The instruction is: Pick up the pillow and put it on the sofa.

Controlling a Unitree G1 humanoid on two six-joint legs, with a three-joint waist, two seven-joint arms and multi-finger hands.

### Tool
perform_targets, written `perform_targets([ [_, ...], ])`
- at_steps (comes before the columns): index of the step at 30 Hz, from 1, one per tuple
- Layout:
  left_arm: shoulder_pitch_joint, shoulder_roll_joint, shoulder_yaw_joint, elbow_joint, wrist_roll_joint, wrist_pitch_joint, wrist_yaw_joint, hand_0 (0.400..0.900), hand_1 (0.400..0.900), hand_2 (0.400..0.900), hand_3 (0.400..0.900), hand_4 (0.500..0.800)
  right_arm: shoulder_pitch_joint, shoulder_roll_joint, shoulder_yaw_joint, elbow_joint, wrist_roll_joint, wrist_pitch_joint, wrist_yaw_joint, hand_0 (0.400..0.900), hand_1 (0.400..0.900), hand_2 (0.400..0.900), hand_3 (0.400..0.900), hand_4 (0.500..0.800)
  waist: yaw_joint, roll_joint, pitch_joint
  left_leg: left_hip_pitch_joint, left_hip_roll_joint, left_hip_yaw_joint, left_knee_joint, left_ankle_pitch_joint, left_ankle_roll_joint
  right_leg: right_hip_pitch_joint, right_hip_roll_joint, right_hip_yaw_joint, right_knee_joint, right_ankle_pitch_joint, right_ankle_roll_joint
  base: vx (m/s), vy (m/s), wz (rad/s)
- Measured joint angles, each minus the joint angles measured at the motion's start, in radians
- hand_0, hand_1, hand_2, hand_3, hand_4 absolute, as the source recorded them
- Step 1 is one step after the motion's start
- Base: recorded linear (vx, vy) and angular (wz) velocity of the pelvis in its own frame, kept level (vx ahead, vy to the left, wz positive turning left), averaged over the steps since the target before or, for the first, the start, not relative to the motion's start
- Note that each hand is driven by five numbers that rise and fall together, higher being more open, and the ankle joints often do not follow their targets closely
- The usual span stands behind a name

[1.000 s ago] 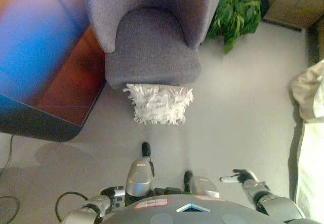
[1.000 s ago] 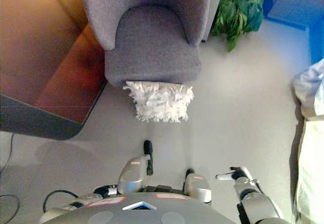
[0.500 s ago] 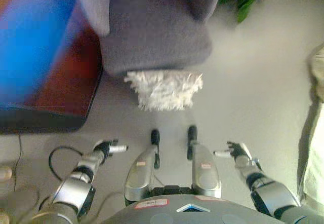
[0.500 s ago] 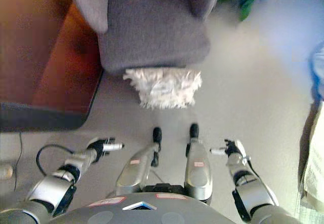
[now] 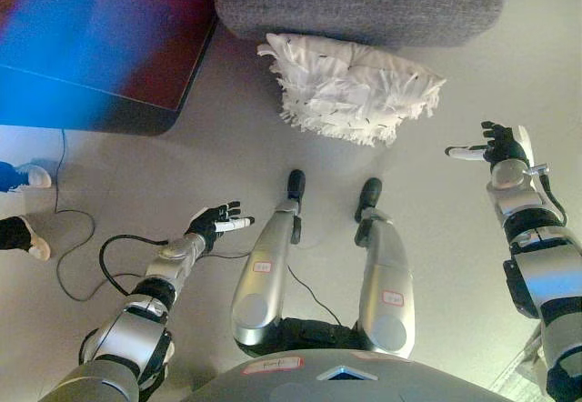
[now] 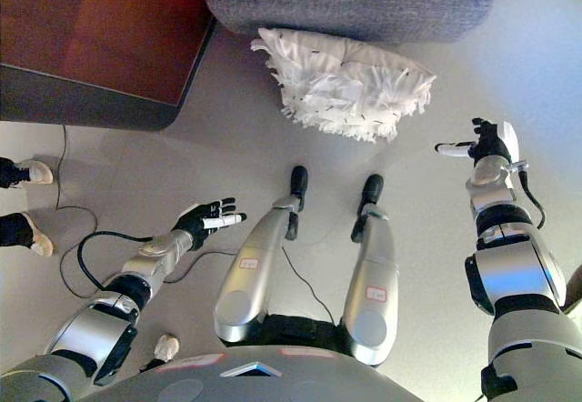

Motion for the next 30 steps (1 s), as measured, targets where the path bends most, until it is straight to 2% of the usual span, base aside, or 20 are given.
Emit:
perform_targets([
  [7,0.002,0.019,0.005,-0.016,-0.124,-0.014,-0.020,0.900,0.900,0.900,0.900,0.800,-0.077,-0.056,0.008,-0.002,0.037,0.004,0.017,0.900,0.900,0.900,0.900,0.800,0.024,0.035,0.012,-0.118,-0.018,0.005,0.128,-0.041,0.013,-0.109,-0.024,0.017,0.109,-0.035,0.006,0.05,0.021,0.05],
  [11,0.043,0.030,0.010,-0.064,-0.182,-0.030,-0.040,0.900,0.900,0.900,0.900,0.800,-0.166,-0.102,0.047,-0.003,0.031,0.011,0.057,0.900,0.900,0.900,0.900,0.800,0.026,0.041,0.014,-0.195,-0.029,0.012,0.203,-0.069,0.019,-0.187,-0.039,0.034,0.190,-0.057,0.017,0.06,0.032,0.05],
  [14,0.067,0.029,0.017,-0.089,-0.216,-0.031,-0.059,0.900,0.900,0.900,0.900,0.800,-0.210,-0.118,0.053,-0.004,0.029,0.012,0.066,0.900,0.900,0.900,0.900,0.800,0.032,0.049,0.015,-0.239,-0.034,0.014,0.237,-0.070,0.020,-0.230,-0.048,0.040,0.223,-0.057,0.018,0.07,0.007,0.07],
  [18,0.118,0.030,0.043,-0.113,-0.262,-0.056,-0.090,0.900,0.900,0.900,0.900,0.800,-0.236,-0.134,0.068,-0.003,0.033,0.018,0.085,0.900,0.900,0.900,0.900,0.800,0.043,0.051,0.014,-0.298,-0.033,0.014,0.264,-0.070,0.020,-0.288,-0.046,0.046,0.258,-0.060,0.017,0.08,-0.021,0.10],
  [20,0.139,0.029,0.047,-0.114,-0.276,-0.079,-0.104,0.900,0.900,0.900,0.900,0.800,-0.249,-0.147,0.069,-0.003,0.038,0.021,0.086,0.900,0.900,0.900,0.900,0.800,0.057,0.052,0.013,-0.335,-0.033,0.013,0.279,-0.070,0.018,-0.328,-0.047,0.051,0.277,-0.063,0.012,0.09,-0.022,0.14],
  [24,0.186,0.028,0.048,-0.115,-0.307,-0.089,-0.120,0.900,0.900,0.900,0.900,0.800,-0.260,-0.150,0.076,-0.005,0.065,0.019,0.097,0.900,0.900,0.900,0.900,0.800,0.066,0.051,0.013,-0.367,-0.037,0.014,0.300,-0.071,0.015,-0.362,-0.049,0.057,0.317,-0.086,0.010,0.06,-0.035,0.13],
  [30,0.223,0.028,0.065,-0.130,-0.316,-0.116,-0.151,0.900,0.900,0.900,0.900,0.800,-0.313,-0.173,0.089,-0.017,0.109,0.019,0.190,0.900,0.900,0.900,0.900,0.800,0.081,0.052,0.013,-0.425,-0.040,0.009,0.356,-0.085,0.012,-0.413,-0.050,0.060,0.368,-0.104,0.008,0.00,-0.013,-0.02],
])
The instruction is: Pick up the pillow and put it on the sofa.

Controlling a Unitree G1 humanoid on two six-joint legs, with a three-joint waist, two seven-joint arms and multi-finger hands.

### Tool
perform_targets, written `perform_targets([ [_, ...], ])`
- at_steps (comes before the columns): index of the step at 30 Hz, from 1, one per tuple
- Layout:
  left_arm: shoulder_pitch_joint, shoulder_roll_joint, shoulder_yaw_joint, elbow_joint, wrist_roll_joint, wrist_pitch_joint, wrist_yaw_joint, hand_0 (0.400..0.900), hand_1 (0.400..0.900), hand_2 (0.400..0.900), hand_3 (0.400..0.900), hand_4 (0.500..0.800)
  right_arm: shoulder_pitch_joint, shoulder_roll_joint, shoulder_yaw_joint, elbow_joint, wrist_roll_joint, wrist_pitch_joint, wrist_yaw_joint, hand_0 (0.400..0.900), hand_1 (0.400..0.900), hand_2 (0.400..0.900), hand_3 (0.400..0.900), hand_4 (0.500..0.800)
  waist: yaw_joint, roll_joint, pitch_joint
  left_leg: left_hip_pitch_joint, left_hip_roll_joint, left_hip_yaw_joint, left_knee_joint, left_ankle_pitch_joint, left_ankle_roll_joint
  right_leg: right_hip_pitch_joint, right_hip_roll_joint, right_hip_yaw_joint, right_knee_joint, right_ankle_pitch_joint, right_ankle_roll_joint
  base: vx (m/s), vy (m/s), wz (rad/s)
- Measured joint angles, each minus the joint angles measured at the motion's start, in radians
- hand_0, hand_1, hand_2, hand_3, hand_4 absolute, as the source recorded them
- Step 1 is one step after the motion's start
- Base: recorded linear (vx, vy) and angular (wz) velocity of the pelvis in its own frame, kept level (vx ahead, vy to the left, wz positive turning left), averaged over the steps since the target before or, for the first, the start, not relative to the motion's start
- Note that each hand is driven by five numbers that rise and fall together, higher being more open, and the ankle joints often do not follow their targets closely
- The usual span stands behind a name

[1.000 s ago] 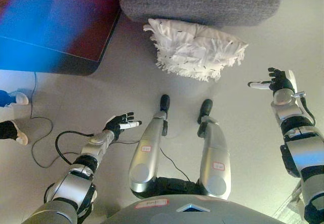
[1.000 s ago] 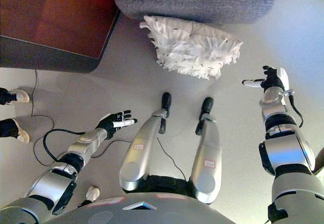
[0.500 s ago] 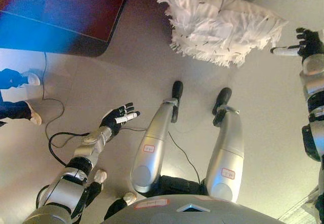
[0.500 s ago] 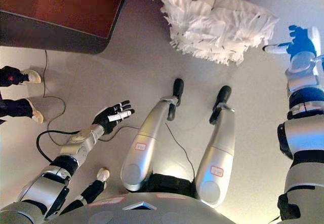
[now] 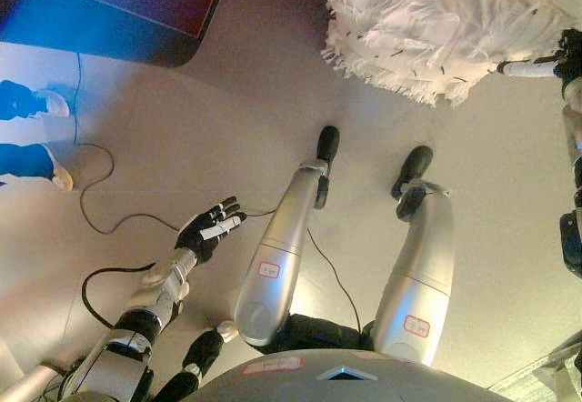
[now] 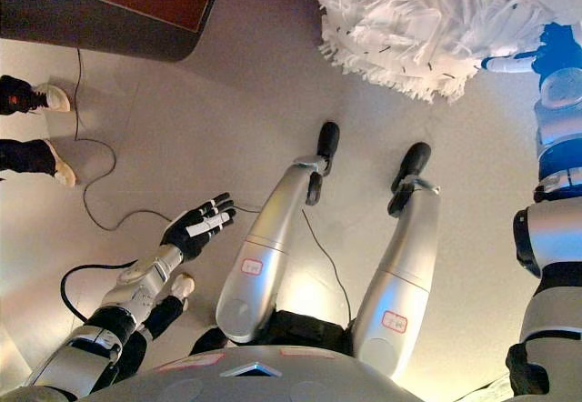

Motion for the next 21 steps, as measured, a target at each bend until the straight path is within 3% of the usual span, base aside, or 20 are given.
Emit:
perform_targets([
  [7,0.029,0.000,0.032,-0.001,-0.026,-0.022,-0.025,0.900,0.900,0.900,0.900,0.800,-0.027,0.000,0.007,-0.007,0.074,0.000,0.073,0.900,0.900,0.900,0.900,0.800,0.001,0.000,0.000,-0.020,0.002,-0.001,0.041,-0.006,0.000,-0.016,0.002,0.006,0.033,-0.002,0.000,0.00,0.000,0.00],
  [8,0.037,0.000,0.041,-0.002,-0.026,-0.025,-0.030,0.900,0.900,0.900,0.900,0.800,-0.027,0.000,0.006,-0.007,0.091,0.000,0.083,0.616,0.616,0.616,0.616,0.629,0.000,0.001,0.000,-0.020,0.002,-0.001,0.043,-0.006,0.000,-0.017,0.002,0.007,0.036,-0.002,0.000,0.00,0.000,0.00],
  [9,0.045,0.000,0.046,-0.002,-0.026,-0.032,-0.036,0.900,0.900,0.900,0.900,0.800,-0.027,-0.001,0.006,-0.007,0.112,-0.002,0.099,0.400,0.400,0.400,0.400,0.500,0.000,0.001,0.000,-0.019,0.002,0.000,0.044,-0.006,0.000,-0.017,0.002,0.007,0.038,-0.002,0.000,0.00,0.000,0.00],
  [21,0.102,0.000,0.055,-0.001,-0.026,-0.042,-0.080,0.900,0.900,0.900,0.900,0.800,-0.026,-0.017,0.009,-0.005,0.107,-0.077,0.186,0.400,0.400,0.400,0.400,0.500,0.009,0.004,-0.003,0.009,0.015,0.014,0.026,-0.006,-0.001,0.005,0.000,0.009,0.031,-0.003,-0.003,-0.03,0.008,0.03],
])
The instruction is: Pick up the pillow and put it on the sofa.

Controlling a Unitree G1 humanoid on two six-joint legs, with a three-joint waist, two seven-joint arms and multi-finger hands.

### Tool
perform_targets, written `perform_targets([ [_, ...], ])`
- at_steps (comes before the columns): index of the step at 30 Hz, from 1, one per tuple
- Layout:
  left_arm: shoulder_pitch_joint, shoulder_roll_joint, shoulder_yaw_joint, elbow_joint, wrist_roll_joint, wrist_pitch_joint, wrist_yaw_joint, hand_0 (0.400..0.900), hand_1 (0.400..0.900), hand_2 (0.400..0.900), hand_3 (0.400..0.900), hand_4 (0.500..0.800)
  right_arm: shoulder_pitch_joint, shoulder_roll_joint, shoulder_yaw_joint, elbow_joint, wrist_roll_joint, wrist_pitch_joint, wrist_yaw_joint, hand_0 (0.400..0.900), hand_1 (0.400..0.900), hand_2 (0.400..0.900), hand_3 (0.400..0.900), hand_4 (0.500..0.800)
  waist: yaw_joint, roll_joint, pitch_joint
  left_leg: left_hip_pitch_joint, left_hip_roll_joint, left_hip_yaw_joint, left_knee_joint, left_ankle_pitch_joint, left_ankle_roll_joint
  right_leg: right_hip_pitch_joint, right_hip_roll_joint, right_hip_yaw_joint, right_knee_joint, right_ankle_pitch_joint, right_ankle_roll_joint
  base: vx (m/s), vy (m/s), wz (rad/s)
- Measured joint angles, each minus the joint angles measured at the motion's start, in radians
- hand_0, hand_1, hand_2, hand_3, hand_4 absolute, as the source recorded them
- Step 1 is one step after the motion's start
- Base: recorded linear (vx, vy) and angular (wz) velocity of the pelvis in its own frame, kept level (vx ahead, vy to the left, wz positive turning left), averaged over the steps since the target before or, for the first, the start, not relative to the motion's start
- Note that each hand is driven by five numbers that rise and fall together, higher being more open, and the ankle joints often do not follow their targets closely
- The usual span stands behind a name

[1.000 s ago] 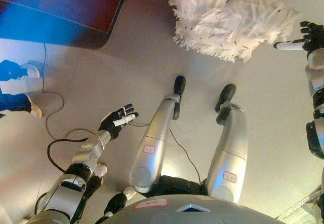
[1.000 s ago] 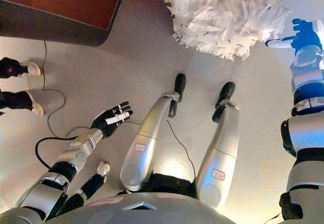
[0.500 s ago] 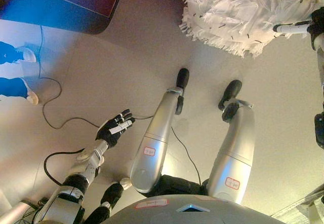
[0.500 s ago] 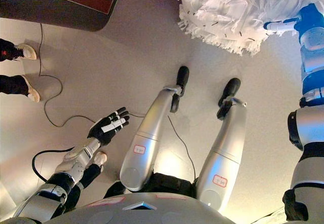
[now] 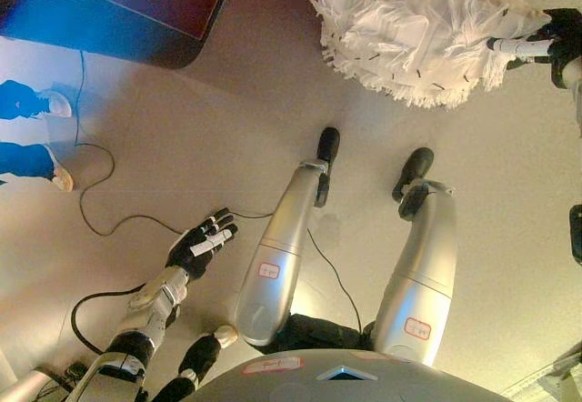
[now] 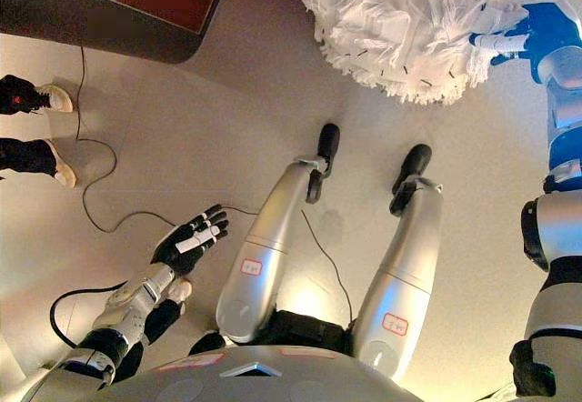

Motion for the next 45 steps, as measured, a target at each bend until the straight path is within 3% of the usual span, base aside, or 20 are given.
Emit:
perform_targets([
  [14,-0.015,0.001,0.001,0.008,0.000,0.005,-0.002,0.900,0.900,0.900,0.900,0.800,0.050,-0.002,0.026,-0.002,0.000,-0.059,0.043,0.400,0.400,0.400,0.400,0.500,0.014,0.000,0.000,0.159,0.012,-0.001,-0.098,0.003,0.004,0.178,0.001,-0.040,-0.115,0.002,-0.003,-0.03,-0.010,-0.04],
  [24,-0.070,0.000,0.017,0.087,0.047,0.094,0.024,0.900,0.900,0.900,0.900,0.800,0.201,-0.027,0.028,-0.116,-0.044,-0.111,0.185,0.400,0.400,0.400,0.400,0.500,-0.014,-0.008,0.003,0.409,0.029,-0.003,-0.252,0.019,0.013,0.457,0.007,-0.099,-0.306,0.032,0.016,0.05,-0.042,0.00],
  [29,-0.075,0.006,0.055,0.137,0.135,0.133,0.042,0.900,0.900,0.900,0.900,0.800,0.255,-0.078,0.047,-0.200,-0.080,-0.112,0.275,0.400,0.400,0.400,0.400,0.500,-0.037,-0.041,0.001,0.551,0.035,-0.008,-0.354,0.033,0.021,0.620,0.019,-0.130,-0.439,0.065,0.033,0.16,-0.013,0.08],
  [35,-0.064,0.010,0.125,0.222,0.218,0.169,0.059,0.900,0.900,0.900,0.900,0.800,0.303,-0.129,0.066,-0.336,-0.078,-0.104,0.415,0.400,0.400,0.400,0.400,0.500,-0.044,-0.124,-0.030,0.763,0.047,-0.015,-0.541,0.073,0.012,0.856,0.046,-0.196,-0.671,0.126,0.038,0.25,-0.024,0.09],
  [40,-0.026,0.007,0.166,0.266,0.280,0.177,0.086,0.900,0.900,0.900,0.900,0.800,0.305,-0.154,0.064,-0.413,-0.027,-0.095,0.516,0.400,0.400,0.400,0.400,0.500,-0.039,-0.200,-0.130,0.884,0.055,-0.032,-0.681,0.101,-0.002,1.004,0.077,-0.233,-0.854,0.170,0.039,0.26,0.010,0.08],
  [45,0.012,-0.007,0.172,0.310,0.328,0.180,0.100,0.900,0.900,0.900,0.900,0.800,0.248,-0.178,0.065,-0.411,0.022,-0.065,0.591,0.400,0.400,0.400,0.400,0.500,-0.034,-0.227,-0.217,0.957,0.054,-0.047,-0.756,0.108,-0.011,1.099,0.094,-0.240,-0.958,0.185,0.045,0.17,0.020,0.10],
])
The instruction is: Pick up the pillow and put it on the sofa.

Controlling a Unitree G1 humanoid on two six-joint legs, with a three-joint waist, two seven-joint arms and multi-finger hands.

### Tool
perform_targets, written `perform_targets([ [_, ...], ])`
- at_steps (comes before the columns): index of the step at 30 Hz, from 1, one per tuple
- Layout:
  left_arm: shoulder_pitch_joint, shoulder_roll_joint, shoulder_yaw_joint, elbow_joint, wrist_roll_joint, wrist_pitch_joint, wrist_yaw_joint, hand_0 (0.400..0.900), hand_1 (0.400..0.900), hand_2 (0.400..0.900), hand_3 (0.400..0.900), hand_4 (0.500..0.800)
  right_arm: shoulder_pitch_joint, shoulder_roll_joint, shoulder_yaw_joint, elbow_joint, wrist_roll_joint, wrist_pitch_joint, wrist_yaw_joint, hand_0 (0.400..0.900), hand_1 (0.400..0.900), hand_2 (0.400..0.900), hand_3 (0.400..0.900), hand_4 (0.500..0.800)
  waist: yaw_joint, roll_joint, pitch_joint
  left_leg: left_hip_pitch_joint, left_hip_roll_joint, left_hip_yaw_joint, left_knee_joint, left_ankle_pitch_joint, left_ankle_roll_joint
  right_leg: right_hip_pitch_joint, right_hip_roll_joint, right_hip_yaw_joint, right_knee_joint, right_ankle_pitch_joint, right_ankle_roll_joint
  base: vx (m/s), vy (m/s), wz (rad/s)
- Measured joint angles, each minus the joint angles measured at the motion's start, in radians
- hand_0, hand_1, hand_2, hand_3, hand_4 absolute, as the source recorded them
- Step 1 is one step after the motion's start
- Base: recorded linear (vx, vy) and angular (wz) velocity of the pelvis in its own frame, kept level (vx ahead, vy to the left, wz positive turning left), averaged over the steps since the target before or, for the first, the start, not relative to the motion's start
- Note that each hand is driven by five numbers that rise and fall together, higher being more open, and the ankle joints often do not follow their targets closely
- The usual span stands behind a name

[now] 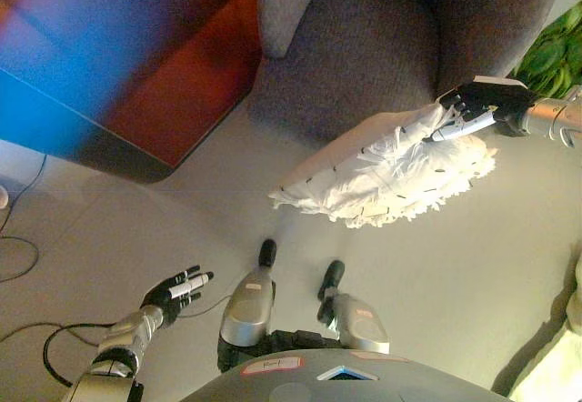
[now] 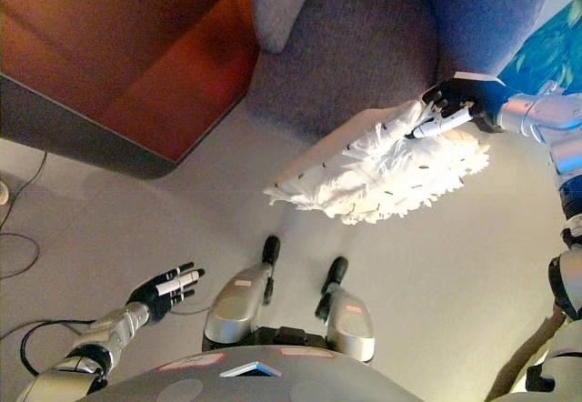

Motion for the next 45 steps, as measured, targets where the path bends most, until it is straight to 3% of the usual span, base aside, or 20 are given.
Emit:
perform_targets([
  [5,0.017,-0.031,0.027,0.031,0.023,0.008,0.031,0.900,0.900,0.900,0.900,0.800,-0.159,-0.004,0.056,0.069,0.040,0.053,0.031,0.400,0.400,0.400,0.400,0.500,0.002,-0.003,-0.044,0.040,0.011,-0.006,-0.044,0.010,-0.009,0.031,0.014,-0.008,-0.023,0.006,0.000,0.12,0.028,0.00],
  [8,0.019,-0.052,0.033,0.050,0.038,0.008,0.047,0.900,0.900,0.900,0.900,0.800,-0.219,-0.004,0.080,0.130,0.068,0.084,0.009,0.400,0.400,0.400,0.400,0.500,0.015,-0.012,-0.062,0.055,0.013,-0.004,-0.051,0.010,-0.009,0.043,0.018,-0.007,-0.023,0.006,0.001,0.14,0.022,0.08],
  [14,0.023,-0.065,0.033,0.073,0.040,0.008,0.064,0.900,0.900,0.900,0.900,0.800,-0.321,-0.004,0.080,0.294,0.116,0.206,-0.133,0.400,0.400,0.400,0.400,0.500,0.034,-0.030,-0.074,0.074,0.008,-0.023,-0.065,0.030,-0.013,0.067,0.018,-0.017,-0.023,0.003,-0.001,0.11,-0.007,0.13],
  [19,0.057,-0.064,0.033,0.102,0.059,0.007,0.073,0.900,0.900,0.900,0.900,0.800,-0.371,-0.004,0.077,0.424,0.135,0.353,-0.296,0.400,0.400,0.400,0.400,0.500,0.053,-0.040,-0.099,0.060,0.007,-0.036,-0.066,0.039,-0.019,0.063,0.019,-0.017,-0.023,0.001,-0.004,0.04,-0.054,0.11],
  [24,0.087,-0.061,0.031,0.103,0.057,-0.003,0.073,0.900,0.900,0.900,0.900,0.800,-0.371,-0.010,0.069,0.483,0.136,0.509,-0.352,0.400,0.400,0.400,0.400,0.500,0.059,-0.043,-0.116,0.004,0.007,-0.051,-0.062,0.059,-0.016,0.017,0.022,-0.024,-0.022,0.005,-0.008,-0.09,-0.087,0.08],
  [29,0.075,-0.050,0.014,0.099,0.052,-0.027,0.071,0.900,0.900,0.900,0.900,0.800,-0.371,-0.009,0.037,0.518,0.176,0.537,-0.422,0.400,0.400,0.400,0.400,0.500,0.070,-0.023,-0.103,-0.060,0.014,-0.060,-0.061,0.079,-0.021,-0.043,0.032,-0.023,-0.022,0.020,-0.016,-0.16,-0.052,0.07],
  [36,0.040,-0.035,0.009,0.078,0.014,-0.072,0.043,0.900,0.900,0.900,0.900,0.800,-0.438,-0.011,-0.002,0.517,0.242,0.510,-0.449,0.400,0.400,0.400,0.400,0.500,0.079,0.039,-0.033,-0.137,0.023,-0.073,-0.066,0.112,-0.029,-0.119,0.038,-0.031,-0.022,0.042,-0.027,-0.08,-0.006,0.01],
  [37,0.039,-0.033,0.009,0.074,0.012,-0.074,0.042,0.900,0.900,0.900,0.900,0.800,-0.454,-0.011,-0.002,0.517,0.248,0.504,-0.459,0.425,0.425,0.425,0.425,0.515,0.081,0.047,-0.021,-0.138,0.023,-0.073,-0.067,0.114,-0.029,-0.120,0.038,-0.032,-0.022,0.044,-0.027,-0.04,-0.002,0.01],
  [38,0.040,-0.029,0.011,0.070,0.010,-0.073,0.038,0.900,0.900,0.900,0.900,0.800,-0.468,-0.011,-0.002,0.517,0.256,0.497,-0.482,0.900,0.900,0.900,0.900,0.800,0.082,0.052,-0.011,-0.138,0.023,-0.073,-0.067,0.115,-0.028,-0.120,0.037,-0.032,-0.022,0.044,-0.027,-0.05,-0.002,0.01],
  [42,0.039,-0.017,0.011,0.046,-0.013,-0.074,0.017,0.900,0.900,0.900,0.900,0.800,-0.539,-0.017,-0.003,0.526,0.261,0.490,-0.612,0.900,0.900,0.900,0.900,0.800,0.086,0.056,0.013,-0.151,0.021,-0.081,-0.071,0.119,-0.028,-0.131,0.036,-0.039,-0.023,0.044,-0.027,-0.03,0.001,0.02],
  [45,0.035,-0.013,0.011,0.041,-0.015,-0.071,0.003,0.900,0.900,0.900,0.900,0.800,-0.575,-0.023,-0.003,0.543,0.261,0.491,-0.660,0.900,0.900,0.900,0.900,0.800,0.087,0.056,0.016,-0.156,0.019,-0.082,-0.077,0.121,-0.026,-0.138,0.033,-0.040,-0.023,0.045,-0.025,0.01,0.007,-0.04],
])
